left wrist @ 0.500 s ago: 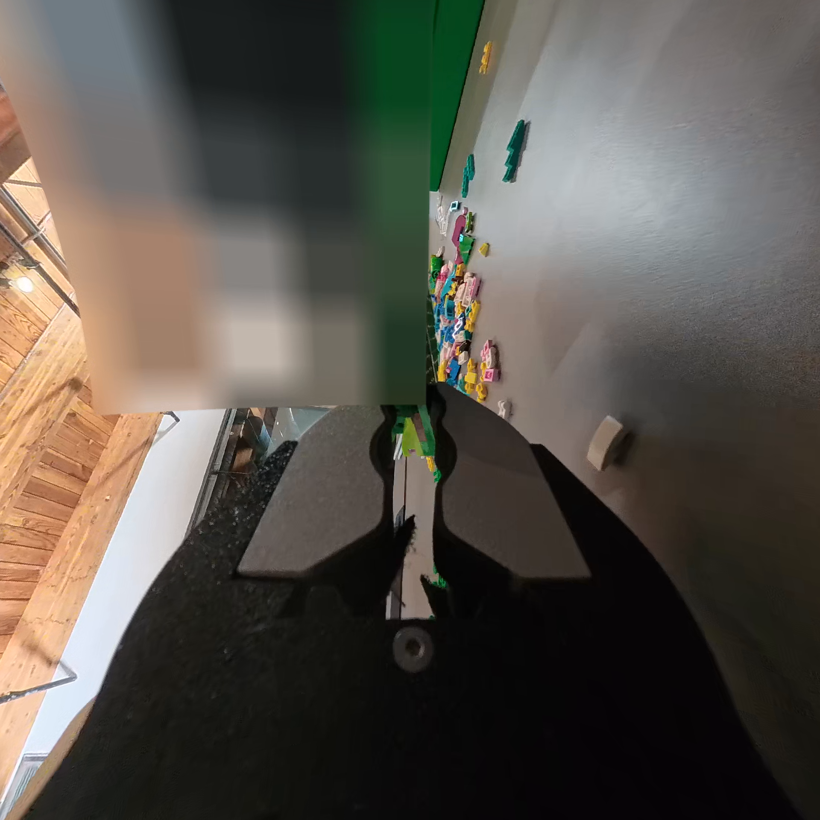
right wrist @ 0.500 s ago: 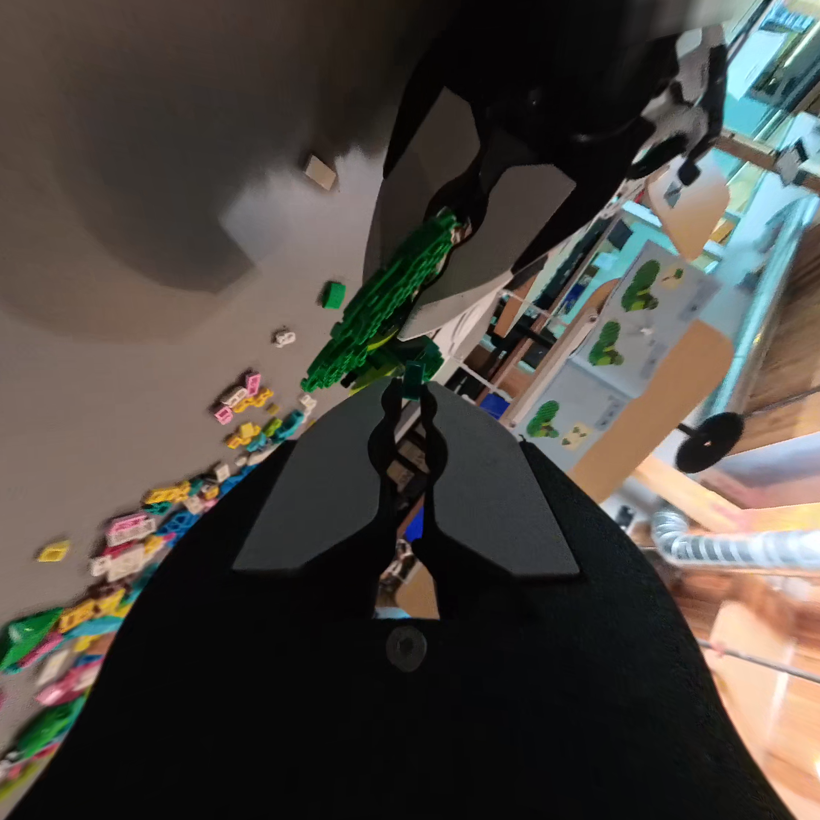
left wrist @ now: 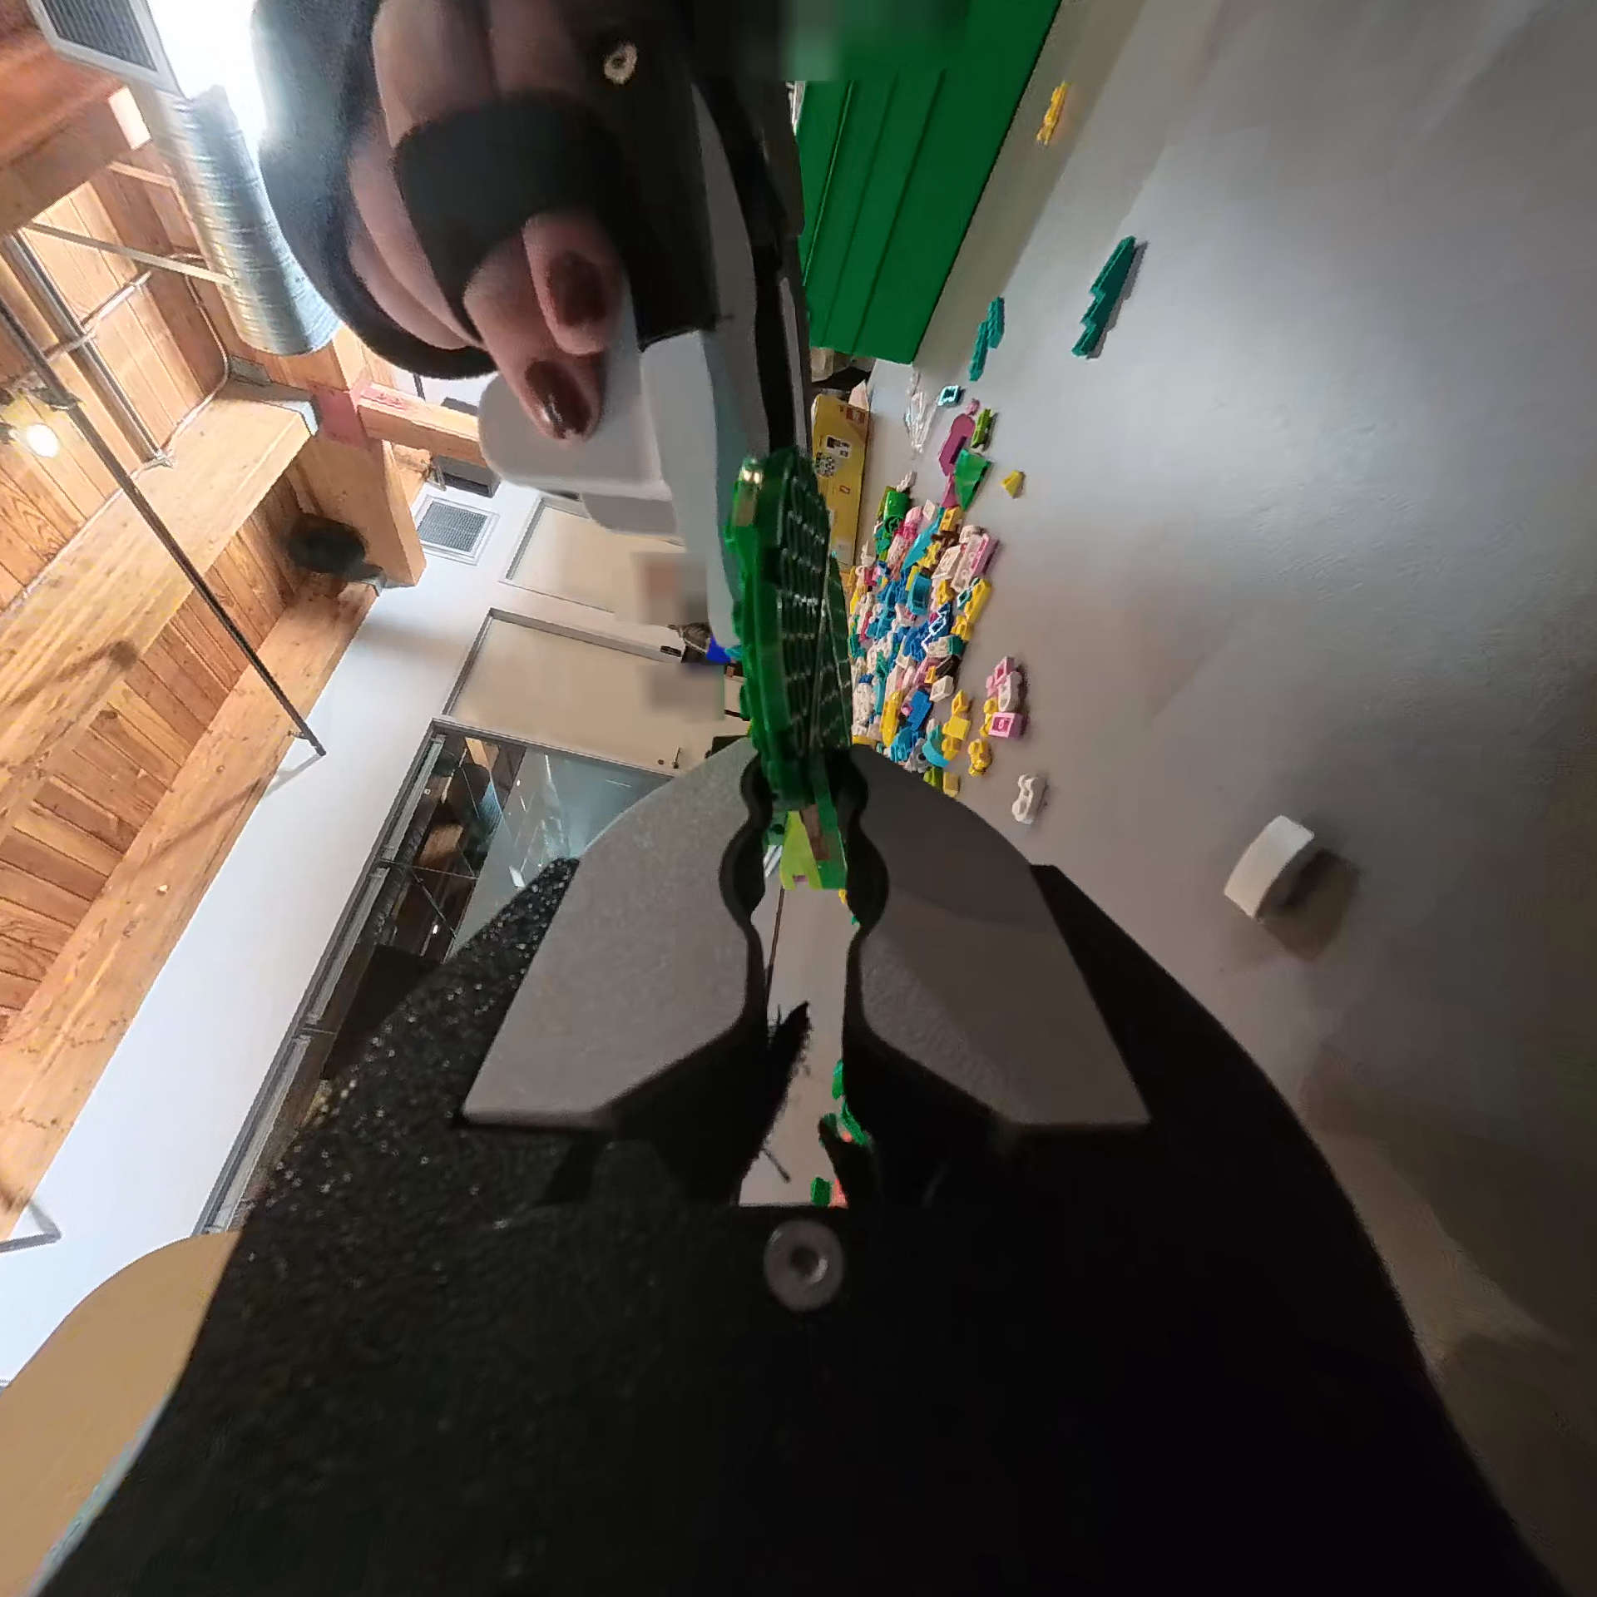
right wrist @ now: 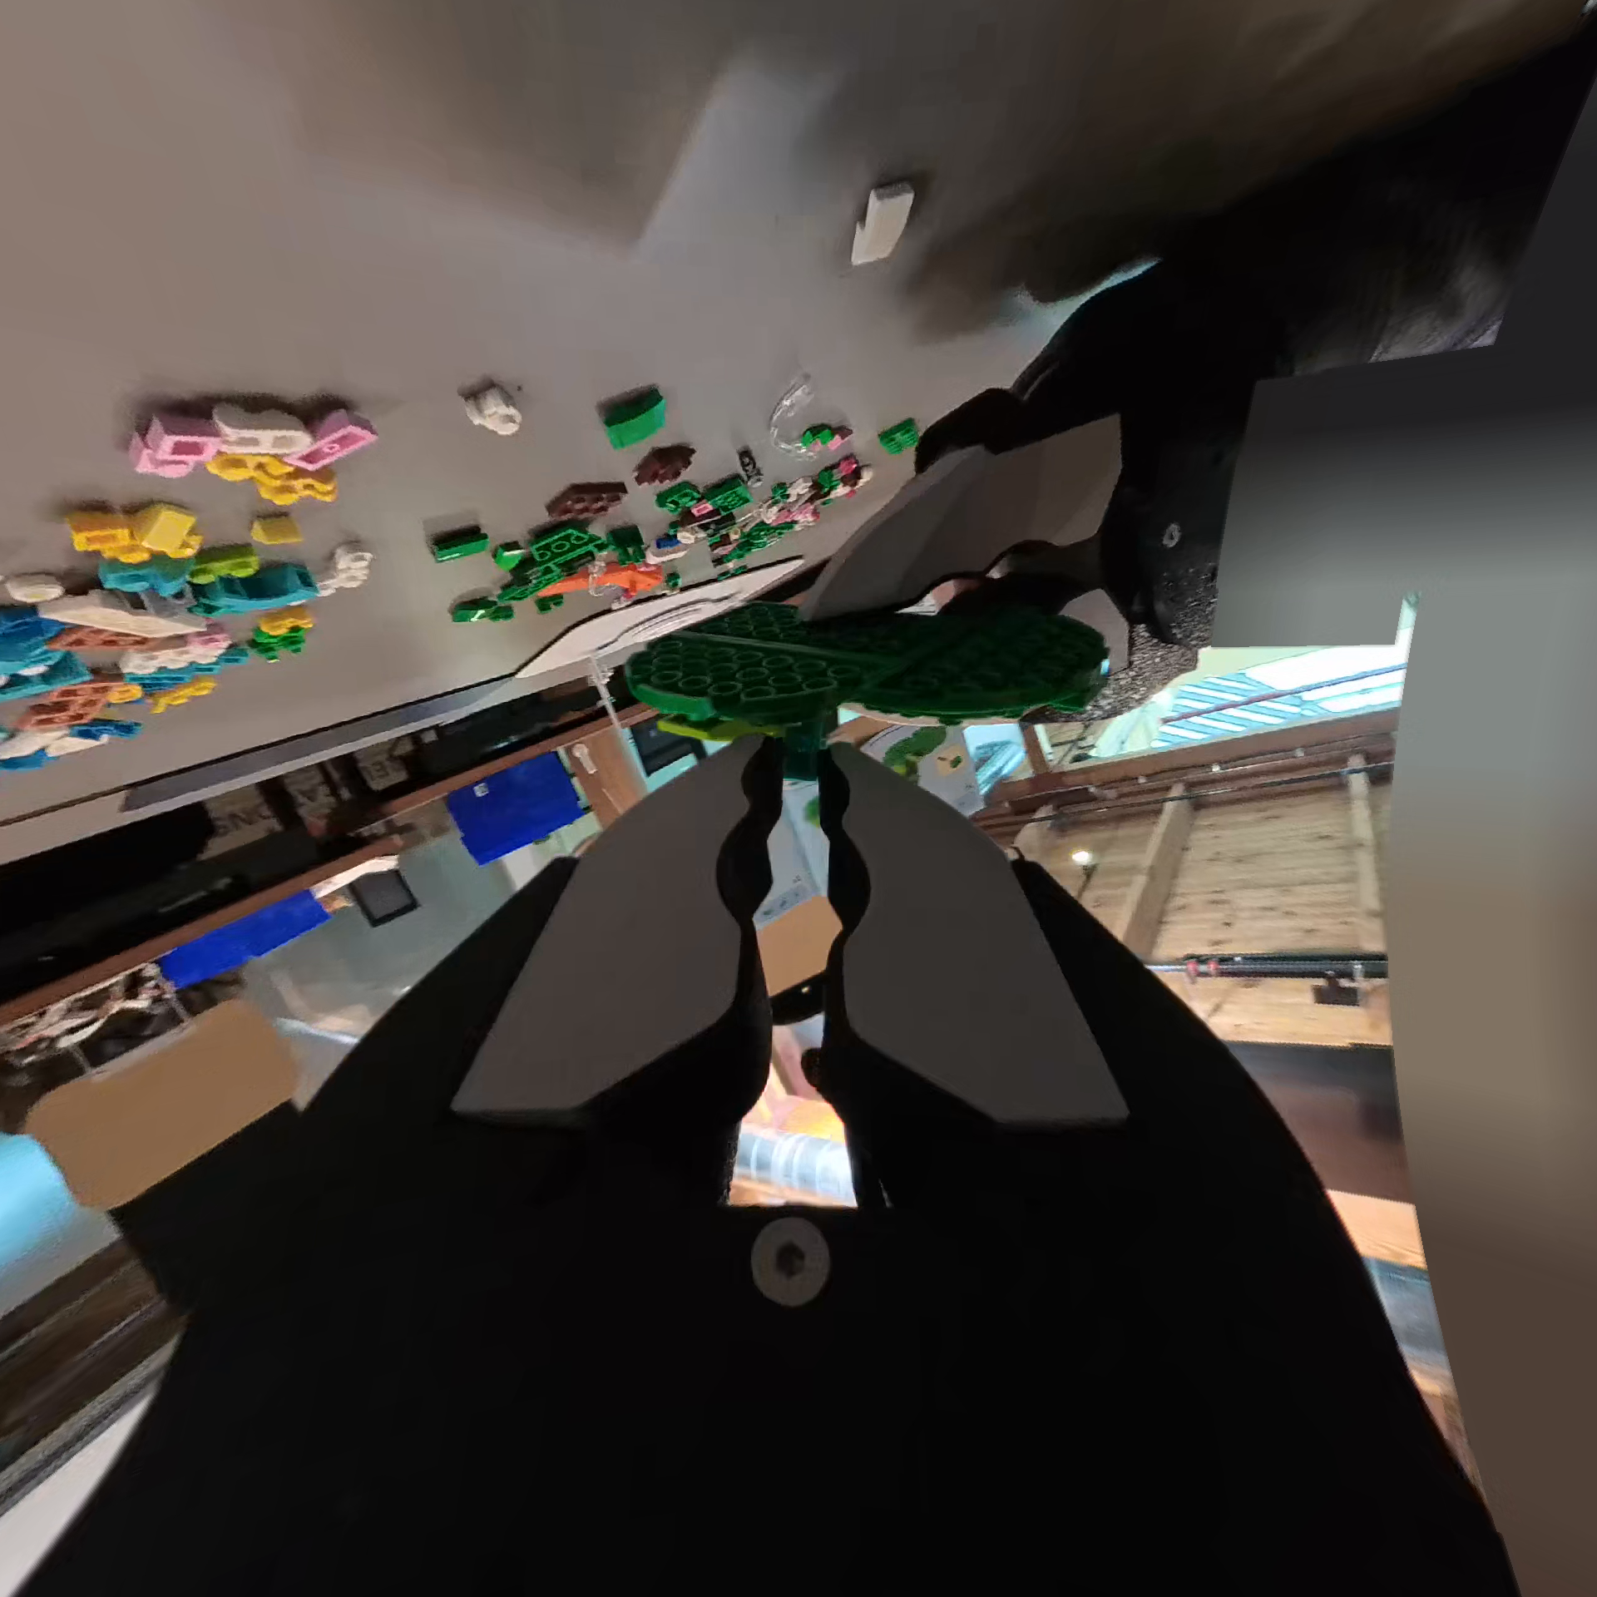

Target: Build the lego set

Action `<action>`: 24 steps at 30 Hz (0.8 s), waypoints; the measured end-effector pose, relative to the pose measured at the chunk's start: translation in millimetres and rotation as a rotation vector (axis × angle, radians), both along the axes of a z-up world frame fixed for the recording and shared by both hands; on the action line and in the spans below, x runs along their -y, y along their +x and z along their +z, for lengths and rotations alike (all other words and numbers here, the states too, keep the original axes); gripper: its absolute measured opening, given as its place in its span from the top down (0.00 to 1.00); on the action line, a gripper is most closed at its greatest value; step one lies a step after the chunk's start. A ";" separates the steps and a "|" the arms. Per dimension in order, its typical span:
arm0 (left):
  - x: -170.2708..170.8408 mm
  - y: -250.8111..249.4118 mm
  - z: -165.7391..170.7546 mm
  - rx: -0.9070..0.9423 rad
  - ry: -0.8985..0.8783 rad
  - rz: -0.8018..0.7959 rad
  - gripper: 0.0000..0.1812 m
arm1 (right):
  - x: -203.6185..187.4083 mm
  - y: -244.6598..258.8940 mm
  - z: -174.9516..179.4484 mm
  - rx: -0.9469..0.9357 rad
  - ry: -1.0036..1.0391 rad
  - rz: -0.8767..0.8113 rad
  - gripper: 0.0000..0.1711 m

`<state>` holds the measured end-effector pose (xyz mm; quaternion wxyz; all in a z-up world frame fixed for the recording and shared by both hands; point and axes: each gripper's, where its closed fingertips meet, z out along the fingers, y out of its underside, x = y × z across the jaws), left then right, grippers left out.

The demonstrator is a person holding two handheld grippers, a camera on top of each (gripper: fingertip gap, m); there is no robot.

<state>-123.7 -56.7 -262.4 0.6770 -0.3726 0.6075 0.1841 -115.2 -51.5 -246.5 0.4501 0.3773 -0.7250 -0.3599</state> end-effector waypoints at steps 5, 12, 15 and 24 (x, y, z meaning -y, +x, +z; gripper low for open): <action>-1.4 -2.1 2.4 0.014 0.000 0.005 0.93 | 5.1 0.7 0.3 0.044 0.003 0.028 0.95; -2.7 -5.1 7.4 0.024 0.030 0.023 0.93 | -2.8 7.1 10.7 0.071 -0.093 -0.079 0.87; -4.3 -7.6 7.7 0.011 0.050 0.038 0.93 | -14.2 9.6 23.5 0.004 -0.460 -0.311 0.88; 4.6 -3.7 14.5 -0.020 0.166 0.014 0.93 | -4.4 5.1 19.4 0.164 -1.947 -0.926 0.94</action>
